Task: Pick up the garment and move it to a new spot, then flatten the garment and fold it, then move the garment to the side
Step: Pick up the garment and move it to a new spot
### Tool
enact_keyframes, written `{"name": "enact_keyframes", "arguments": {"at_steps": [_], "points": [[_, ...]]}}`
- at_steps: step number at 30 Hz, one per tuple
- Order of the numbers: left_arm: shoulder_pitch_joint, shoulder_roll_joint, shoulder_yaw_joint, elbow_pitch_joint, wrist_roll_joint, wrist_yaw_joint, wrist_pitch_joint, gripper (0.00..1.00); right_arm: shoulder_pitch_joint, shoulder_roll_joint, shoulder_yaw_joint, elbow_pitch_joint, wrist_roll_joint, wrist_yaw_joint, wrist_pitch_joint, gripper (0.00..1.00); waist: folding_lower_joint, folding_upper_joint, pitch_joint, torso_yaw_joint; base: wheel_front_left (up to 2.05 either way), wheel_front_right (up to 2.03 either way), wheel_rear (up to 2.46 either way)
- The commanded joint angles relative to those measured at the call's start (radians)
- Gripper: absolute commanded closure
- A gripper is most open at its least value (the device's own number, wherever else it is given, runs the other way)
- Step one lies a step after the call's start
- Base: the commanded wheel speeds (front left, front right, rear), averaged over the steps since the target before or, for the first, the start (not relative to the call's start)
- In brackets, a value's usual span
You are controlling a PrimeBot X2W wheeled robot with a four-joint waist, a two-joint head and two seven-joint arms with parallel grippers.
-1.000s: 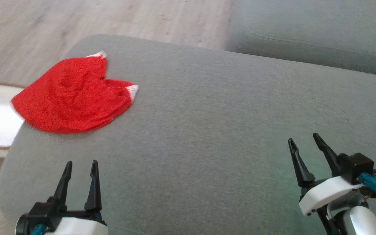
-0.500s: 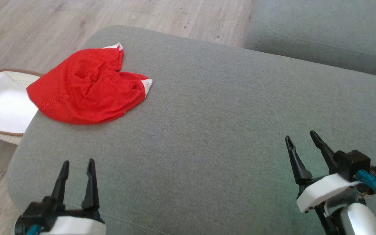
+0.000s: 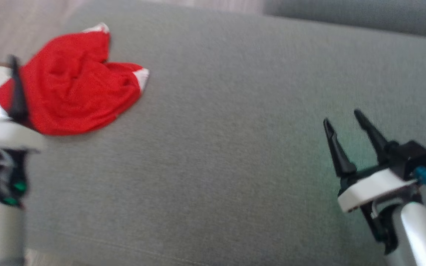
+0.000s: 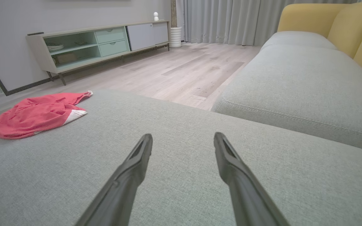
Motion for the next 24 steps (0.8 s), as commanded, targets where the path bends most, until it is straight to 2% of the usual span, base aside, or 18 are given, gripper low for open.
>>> {"name": "enact_keyframes", "arguments": {"at_steps": [1,5,8,10,12,17,23,24], "points": [[-0.052,0.055,0.053,-0.005,-0.02,0.005,0.03,0.0,-0.039,-0.021,0.021,-0.048,-0.011,0.007,0.004,0.0,-0.0002,0.0,0.086,-0.064,0.0,0.0,0.0],[-0.126,0.13,0.114,0.087,-0.063,0.026,0.127,0.0,-0.071,-0.039,0.025,-0.102,-0.024,0.007,0.021,0.0,-0.0002,0.0,0.19,-0.124,0.0,0.0,0.0],[-0.15,0.156,0.141,0.14,-0.086,0.037,0.168,0.0,-0.084,-0.049,0.022,-0.129,-0.029,0.007,0.027,0.0,-0.0002,0.0,0.235,-0.151,0.0,0.0,0.0],[-0.175,0.187,0.178,0.216,-0.114,0.064,0.216,0.0,-0.098,-0.062,0.012,-0.171,-0.036,0.007,0.033,0.0,-0.0002,0.0,0.292,-0.188,0.0,0.0,0.0],[-0.181,0.192,0.191,0.242,-0.126,0.073,0.232,0.0,-0.101,-0.065,0.008,-0.185,-0.039,0.007,0.033,0.0,-0.0002,0.0,0.309,-0.199,0.0,0.0,0.0],[-0.204,0.218,0.249,0.407,-0.199,0.102,0.331,0.0,-0.106,-0.073,0.0,-0.236,-0.044,0.007,0.037,0.0,-0.0002,0.0,0.365,-0.249,0.0,0.0,0.0],[-0.2,0.226,0.272,0.522,-0.241,0.16,0.456,0.0,-0.094,-0.073,-0.006,-0.248,-0.04,0.007,0.034,0.0,-0.0002,0.0,0.359,-0.268,0.0,0.0,0.0],[-0.196,0.227,0.272,0.531,-0.244,0.169,0.476,0.25,-0.092,-0.07,-0.007,-0.247,-0.04,0.007,0.034,0.0,-0.0002,0.0,0.351,-0.268,0.0,0.0,0.0]]}}
